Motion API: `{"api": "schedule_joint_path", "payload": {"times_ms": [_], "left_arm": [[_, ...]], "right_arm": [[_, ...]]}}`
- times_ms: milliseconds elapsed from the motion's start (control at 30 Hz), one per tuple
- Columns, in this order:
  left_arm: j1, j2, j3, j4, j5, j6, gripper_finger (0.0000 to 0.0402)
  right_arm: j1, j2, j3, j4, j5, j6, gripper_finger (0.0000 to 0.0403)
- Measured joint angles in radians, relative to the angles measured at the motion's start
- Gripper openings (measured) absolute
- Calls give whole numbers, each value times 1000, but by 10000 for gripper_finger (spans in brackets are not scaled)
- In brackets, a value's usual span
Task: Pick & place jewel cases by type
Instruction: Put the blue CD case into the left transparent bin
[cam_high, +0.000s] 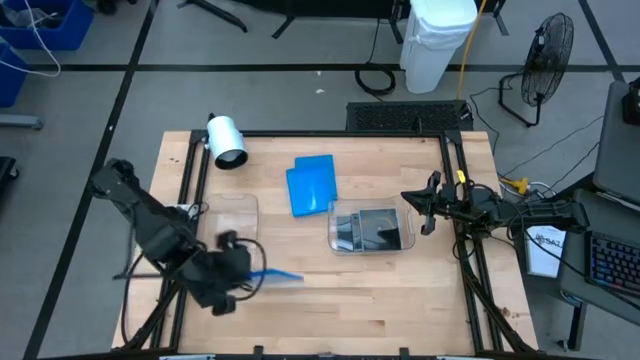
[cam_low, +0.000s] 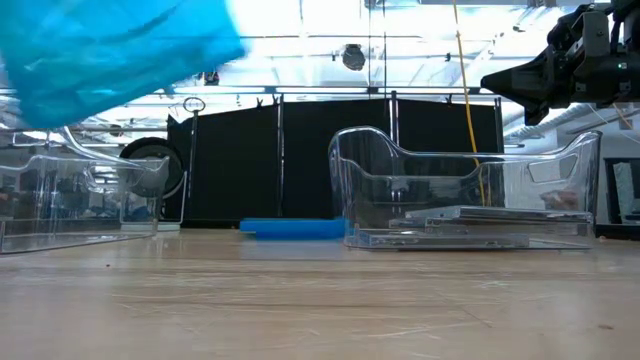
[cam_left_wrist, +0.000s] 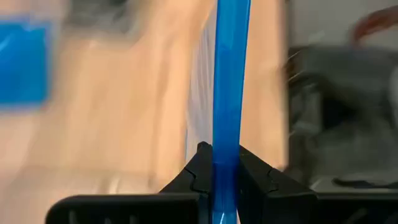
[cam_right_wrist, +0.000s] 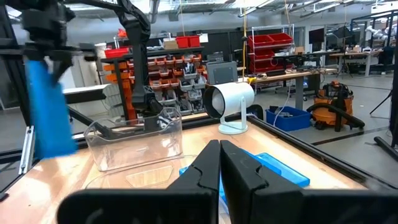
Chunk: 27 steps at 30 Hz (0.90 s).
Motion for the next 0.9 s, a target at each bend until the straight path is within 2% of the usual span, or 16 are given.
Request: {"api": "schedule_joint_path", "payload": {"times_ms": [100,367,533,600,733,900], "left_arm": [[-29,2,98,-182,-45,-86,37],[-14,-1,389,-488,-175,-33,37],[53,-18,381,-477,-171,105,37],[78,-16,358,-480,-139,158,37],[128,-9,259,-479,-34,195,37],[151,-9,119,-480,29,171,37]], "right_arm": [[0,0,0,-2,0,0,4],[0,0,0,-1,0,0,4],[0,0,0,0,0,0,4],[0,0,0,0,0,0,4],[0,0,0,0,0,0,4],[0,0,0,0,0,0,4]]}}
